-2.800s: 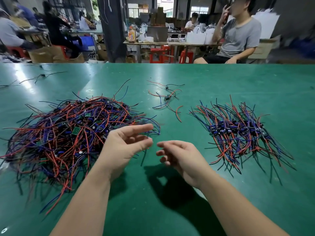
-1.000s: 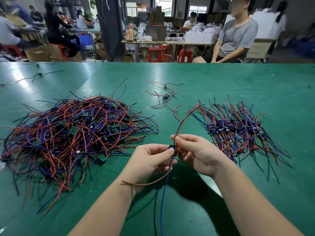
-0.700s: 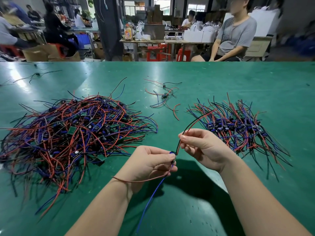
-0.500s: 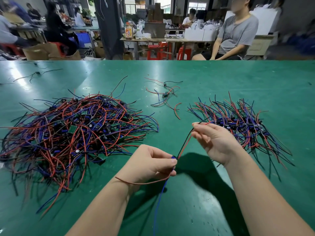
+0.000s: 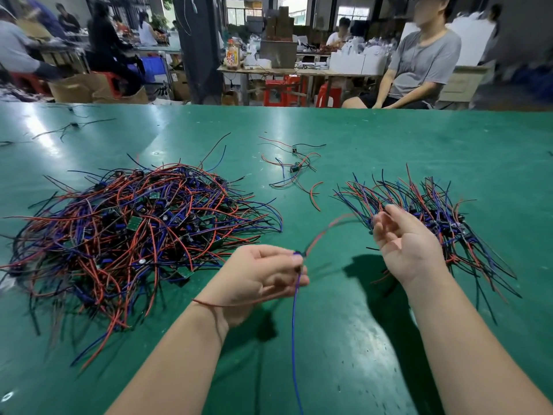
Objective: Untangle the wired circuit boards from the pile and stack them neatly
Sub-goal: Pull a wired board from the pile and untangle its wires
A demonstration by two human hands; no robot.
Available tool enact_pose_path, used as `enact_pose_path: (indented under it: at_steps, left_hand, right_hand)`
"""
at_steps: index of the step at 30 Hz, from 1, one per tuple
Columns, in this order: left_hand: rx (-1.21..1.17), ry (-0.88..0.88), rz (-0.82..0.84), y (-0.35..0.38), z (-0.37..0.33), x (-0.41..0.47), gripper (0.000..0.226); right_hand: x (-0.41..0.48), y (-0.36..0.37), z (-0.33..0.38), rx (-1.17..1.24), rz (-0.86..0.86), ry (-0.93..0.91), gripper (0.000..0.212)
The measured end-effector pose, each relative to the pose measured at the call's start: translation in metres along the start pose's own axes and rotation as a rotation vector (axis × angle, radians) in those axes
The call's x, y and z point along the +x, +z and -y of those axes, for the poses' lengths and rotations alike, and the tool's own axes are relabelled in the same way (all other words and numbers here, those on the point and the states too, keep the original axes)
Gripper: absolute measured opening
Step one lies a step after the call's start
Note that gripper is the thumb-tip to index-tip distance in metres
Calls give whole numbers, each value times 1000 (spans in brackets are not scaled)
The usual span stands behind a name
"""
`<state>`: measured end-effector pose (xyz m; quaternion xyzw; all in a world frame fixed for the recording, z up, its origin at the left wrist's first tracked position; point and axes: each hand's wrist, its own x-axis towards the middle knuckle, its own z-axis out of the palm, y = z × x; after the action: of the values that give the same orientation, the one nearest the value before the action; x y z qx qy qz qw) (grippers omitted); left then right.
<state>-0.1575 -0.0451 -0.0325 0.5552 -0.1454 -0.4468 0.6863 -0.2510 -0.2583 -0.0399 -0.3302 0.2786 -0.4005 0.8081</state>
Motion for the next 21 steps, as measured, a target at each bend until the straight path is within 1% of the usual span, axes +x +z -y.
enact_pose_path:
  at_steps: [1,2,4,5,6,7,8,10,13,15,17,19,21]
  left_hand:
    - [-99,16,-15,-1,-3,1,8]
    - [-207,24,-25,-1,-5,1,14]
    - [-389,37,-27,-2,-7,1,22]
    - [-441,45,-34,-2,-7,1,24]
    - [-471,49,-49,-1,-5,2,27]
    - [-486,50,-72,0,-3,2,28]
    - [-486,48,-104,1,-1,2,29]
    - [-481,50,-163,5,3,4,29]
    - [-515,72,-195,6,6,6,27]
    - [-502,50,-177,7,8,6,21]
    - [-485,25,-145,10,10,5,15]
    - [-435,15,-140,12,13,6,21]
    - [-311,11,-161,14,15,6,28]
  right_hand:
    - [-4,1,-4,-118,23,22,7]
    - [-9,4,-11,-285,78,33,11]
    - [-25,11,-32,-576,287,23,18]
    - [-35,17,-41,-632,417,41,21]
    - [-43,23,-51,-628,538,75,24]
    - [-51,28,-58,-590,631,102,28]
    - [-56,31,-63,-540,686,106,33]
    - [-61,36,-69,-465,700,71,38]
    - [-65,40,-69,-363,650,15,40]
    - [-65,40,-67,-290,562,4,32]
    - [-65,42,-65,-197,498,50,18]
    - [-66,44,-64,-113,463,98,10]
    - [-66,45,-62,-65,418,129,7]
